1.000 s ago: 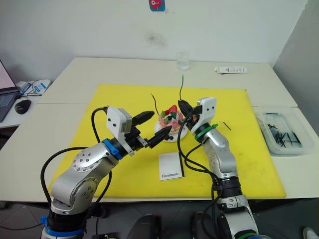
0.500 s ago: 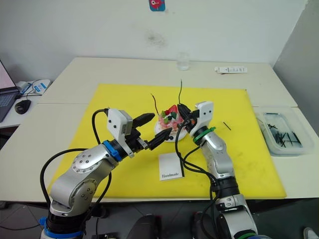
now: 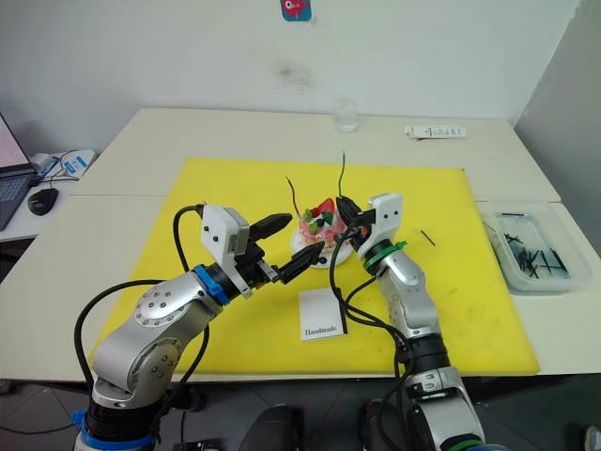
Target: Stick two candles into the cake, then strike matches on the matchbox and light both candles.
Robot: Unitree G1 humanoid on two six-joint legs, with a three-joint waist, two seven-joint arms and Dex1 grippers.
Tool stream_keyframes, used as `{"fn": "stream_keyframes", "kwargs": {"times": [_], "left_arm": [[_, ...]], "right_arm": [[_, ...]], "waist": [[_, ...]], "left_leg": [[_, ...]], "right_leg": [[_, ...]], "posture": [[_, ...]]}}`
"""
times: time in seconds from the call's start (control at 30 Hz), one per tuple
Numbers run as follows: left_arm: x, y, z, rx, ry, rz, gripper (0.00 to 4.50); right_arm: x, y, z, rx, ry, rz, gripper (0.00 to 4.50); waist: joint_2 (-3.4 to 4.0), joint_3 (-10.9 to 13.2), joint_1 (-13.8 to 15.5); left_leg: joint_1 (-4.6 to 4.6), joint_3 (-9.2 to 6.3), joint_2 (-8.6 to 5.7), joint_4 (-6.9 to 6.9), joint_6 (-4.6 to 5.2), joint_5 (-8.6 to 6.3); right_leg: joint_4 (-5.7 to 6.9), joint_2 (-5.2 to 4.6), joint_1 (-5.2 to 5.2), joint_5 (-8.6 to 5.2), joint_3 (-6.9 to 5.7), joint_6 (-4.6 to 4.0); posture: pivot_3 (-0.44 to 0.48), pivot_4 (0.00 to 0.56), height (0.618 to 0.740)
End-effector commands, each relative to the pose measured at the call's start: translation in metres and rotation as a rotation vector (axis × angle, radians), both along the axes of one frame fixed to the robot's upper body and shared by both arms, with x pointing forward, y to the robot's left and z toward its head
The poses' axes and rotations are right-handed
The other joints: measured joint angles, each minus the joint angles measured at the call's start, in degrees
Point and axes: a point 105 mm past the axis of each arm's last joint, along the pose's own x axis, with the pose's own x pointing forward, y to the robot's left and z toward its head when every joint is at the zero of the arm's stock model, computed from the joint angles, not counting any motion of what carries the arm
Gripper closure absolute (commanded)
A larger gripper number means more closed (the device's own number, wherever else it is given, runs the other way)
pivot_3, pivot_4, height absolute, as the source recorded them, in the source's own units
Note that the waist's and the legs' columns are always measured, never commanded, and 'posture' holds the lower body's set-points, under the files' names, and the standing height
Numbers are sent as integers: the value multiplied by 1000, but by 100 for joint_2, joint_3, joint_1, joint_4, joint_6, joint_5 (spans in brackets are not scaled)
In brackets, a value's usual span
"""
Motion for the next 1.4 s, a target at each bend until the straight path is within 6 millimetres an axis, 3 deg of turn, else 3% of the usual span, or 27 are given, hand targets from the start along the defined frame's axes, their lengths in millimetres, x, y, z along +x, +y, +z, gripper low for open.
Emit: {"fn": "stream_keyframes", "kwargs": {"times": [0.03,0.47,0.83,0.97,1.03,1.4], "left_arm": [[-8,-2,14,-10,-59,-21,0],[-8,-3,13,-9,-59,-27,0],[-6,0,12,4,-63,-21,0],[-4,0,13,4,-65,-21,0],[-4,-1,13,3,-65,-22,0],[-4,1,11,10,-63,-20,0]], "right_arm": [[-2,-3,-2,-5,-12,-6,4487],[-5,-3,3,100,29,14,4487],[-12,-2,-3,36,17,24,4487],[-11,-2,1,20,-7,25,3496],[-11,-3,3,16,-18,23,2796],[-18,-19,19,0,-66,18,2796]], "waist": [[0,0,0],[0,0,0],[1,0,-2],[2,1,-3],[2,1,-3],[2,2,-2]], "left_leg": [[0,0,0,0,0,0],[0,-1,3,-1,0,0],[0,0,2,-3,0,0],[-1,-2,2,-4,0,0],[-1,-1,2,-4,0,0],[-4,0,2,-5,0,0]], "right_leg": [[0,0,0,0,0,0],[-1,-2,0,0,0,-1],[-5,-3,0,-1,-1,-2],[-5,-3,-1,-2,-2,-2],[-5,-3,-2,-2,-1,-2],[-9,-3,-3,-2,0,-2]], "posture": [[0,150,740],[0,150,740],[0,150,740],[0,150,740],[0,150,740],[0,150,740]]}}
